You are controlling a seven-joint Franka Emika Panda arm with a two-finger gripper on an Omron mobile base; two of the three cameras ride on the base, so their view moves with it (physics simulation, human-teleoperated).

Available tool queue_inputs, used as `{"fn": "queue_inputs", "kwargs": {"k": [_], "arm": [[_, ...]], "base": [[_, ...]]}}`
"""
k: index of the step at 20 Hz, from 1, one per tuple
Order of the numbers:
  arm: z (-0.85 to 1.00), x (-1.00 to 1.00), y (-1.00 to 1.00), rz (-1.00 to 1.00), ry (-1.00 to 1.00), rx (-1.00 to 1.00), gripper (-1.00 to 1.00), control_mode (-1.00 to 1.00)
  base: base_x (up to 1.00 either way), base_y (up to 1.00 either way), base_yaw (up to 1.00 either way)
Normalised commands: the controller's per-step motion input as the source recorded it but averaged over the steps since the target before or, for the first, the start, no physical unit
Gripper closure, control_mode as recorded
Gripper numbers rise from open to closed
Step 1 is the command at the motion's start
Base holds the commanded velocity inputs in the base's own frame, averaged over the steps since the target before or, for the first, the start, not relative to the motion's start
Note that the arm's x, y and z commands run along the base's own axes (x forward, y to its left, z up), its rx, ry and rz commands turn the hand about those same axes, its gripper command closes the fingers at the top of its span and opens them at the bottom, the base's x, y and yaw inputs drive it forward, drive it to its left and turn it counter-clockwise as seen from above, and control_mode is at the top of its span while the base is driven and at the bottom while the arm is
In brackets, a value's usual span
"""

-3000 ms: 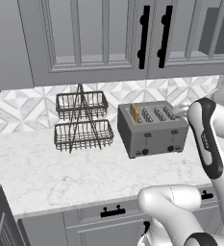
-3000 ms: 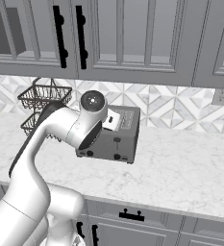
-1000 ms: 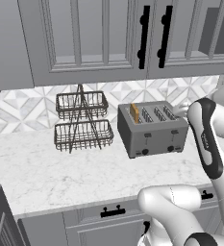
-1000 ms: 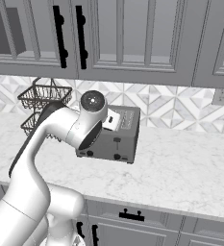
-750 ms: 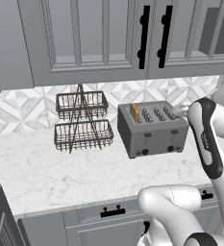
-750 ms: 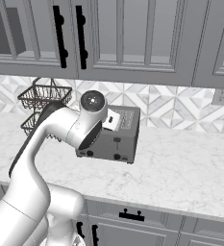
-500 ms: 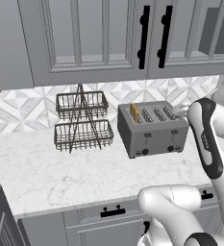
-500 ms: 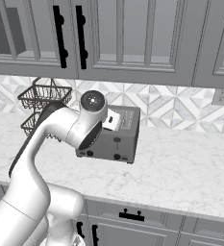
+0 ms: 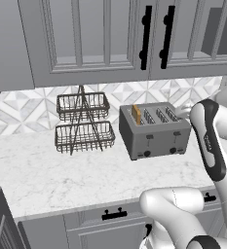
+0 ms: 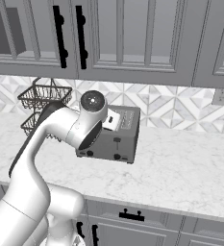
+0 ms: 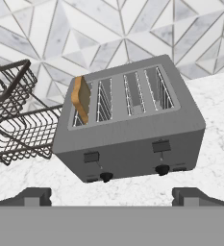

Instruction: Start the toaster. Once the lever pops up, take the bread to the plate on the dining counter.

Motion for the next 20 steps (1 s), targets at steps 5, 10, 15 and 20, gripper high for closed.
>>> {"fn": "queue_inputs", "kwargs": {"k": [5, 10, 15, 20], "arm": [[0.00, 0.00, 0.00, 0.00, 0.00, 0.00, -1.00, -1.00], [0.00, 0.00, 0.00, 0.00, 0.00, 0.00, -1.00, -1.00], [0.00, 0.00, 0.00, 0.00, 0.00, 0.00, -1.00, -1.00], [0.00, 0.00, 0.00, 0.00, 0.00, 0.00, -1.00, -1.00]], "base": [[0.00, 0.00, 0.00], [0.00, 0.00, 0.00], [0.00, 0.00, 0.00], [0.00, 0.00, 0.00]]}}
